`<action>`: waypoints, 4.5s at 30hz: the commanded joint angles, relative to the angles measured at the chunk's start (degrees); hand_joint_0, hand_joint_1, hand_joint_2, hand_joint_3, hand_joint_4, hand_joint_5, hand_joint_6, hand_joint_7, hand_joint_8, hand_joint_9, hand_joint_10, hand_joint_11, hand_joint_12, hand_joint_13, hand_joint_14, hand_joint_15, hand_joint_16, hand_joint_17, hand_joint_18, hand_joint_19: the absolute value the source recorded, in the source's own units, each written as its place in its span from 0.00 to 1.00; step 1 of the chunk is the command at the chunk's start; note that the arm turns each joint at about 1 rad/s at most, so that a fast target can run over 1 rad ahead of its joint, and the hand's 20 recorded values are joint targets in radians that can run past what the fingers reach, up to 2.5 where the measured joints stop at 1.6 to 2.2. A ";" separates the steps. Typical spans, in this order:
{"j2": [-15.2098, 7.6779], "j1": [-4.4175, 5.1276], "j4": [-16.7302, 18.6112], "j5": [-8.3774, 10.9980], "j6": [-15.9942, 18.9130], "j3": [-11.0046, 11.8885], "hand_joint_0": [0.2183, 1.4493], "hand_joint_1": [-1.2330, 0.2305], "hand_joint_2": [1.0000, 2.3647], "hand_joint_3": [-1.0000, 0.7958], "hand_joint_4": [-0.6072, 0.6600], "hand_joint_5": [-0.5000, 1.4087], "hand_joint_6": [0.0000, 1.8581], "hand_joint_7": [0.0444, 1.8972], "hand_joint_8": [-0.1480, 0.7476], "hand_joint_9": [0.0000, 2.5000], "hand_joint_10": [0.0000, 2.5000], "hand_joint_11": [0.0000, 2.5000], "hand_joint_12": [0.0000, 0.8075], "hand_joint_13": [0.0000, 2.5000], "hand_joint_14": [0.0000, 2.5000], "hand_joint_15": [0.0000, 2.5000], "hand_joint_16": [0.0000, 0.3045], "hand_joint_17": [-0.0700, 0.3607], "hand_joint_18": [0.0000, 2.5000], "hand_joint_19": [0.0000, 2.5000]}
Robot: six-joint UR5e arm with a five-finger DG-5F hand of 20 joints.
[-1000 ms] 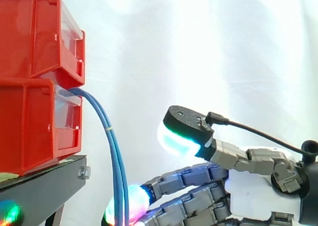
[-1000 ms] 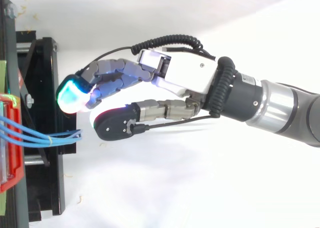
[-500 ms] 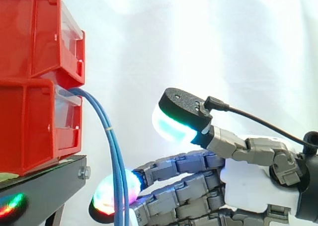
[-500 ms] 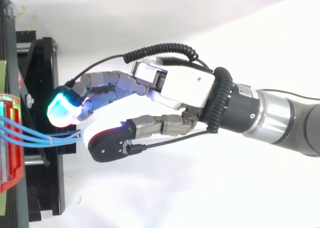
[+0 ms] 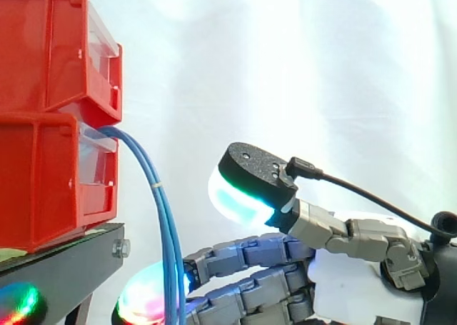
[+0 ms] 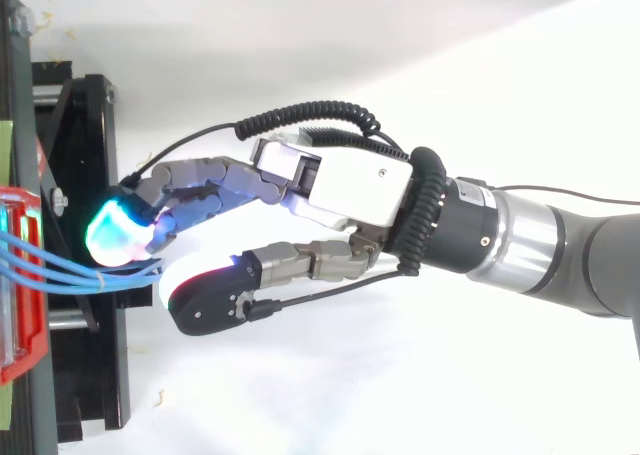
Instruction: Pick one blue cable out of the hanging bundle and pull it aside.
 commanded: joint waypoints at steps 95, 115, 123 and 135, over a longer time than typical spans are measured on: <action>0.42 -0.61 -3.79 -3.22 1.10 4.94 0.27 0.40 0.01 0.43 0.65 0.16 0.45 0.53 0.52 0.34 0.01 0.23 0.44 0.22 0.00 0.08 0.18 0.45 0.24 0.13; 1.92 -1.05 -7.74 -3.84 1.19 4.94 0.24 0.47 0.00 0.32 0.68 0.19 0.47 0.58 0.54 0.40 0.01 0.28 0.46 0.24 0.00 0.10 0.18 0.46 0.26 0.14; 2.71 -1.22 -8.54 -3.84 1.19 4.94 0.27 0.39 0.02 0.45 0.66 0.19 0.47 0.64 0.53 0.40 0.01 0.29 0.44 0.24 0.00 0.10 0.18 0.44 0.26 0.14; 5.17 -1.31 -10.65 -3.66 1.10 4.94 0.37 0.27 0.01 0.34 0.58 0.17 0.49 0.61 0.51 0.38 0.01 0.29 0.43 0.26 0.00 0.10 0.17 0.43 0.29 0.14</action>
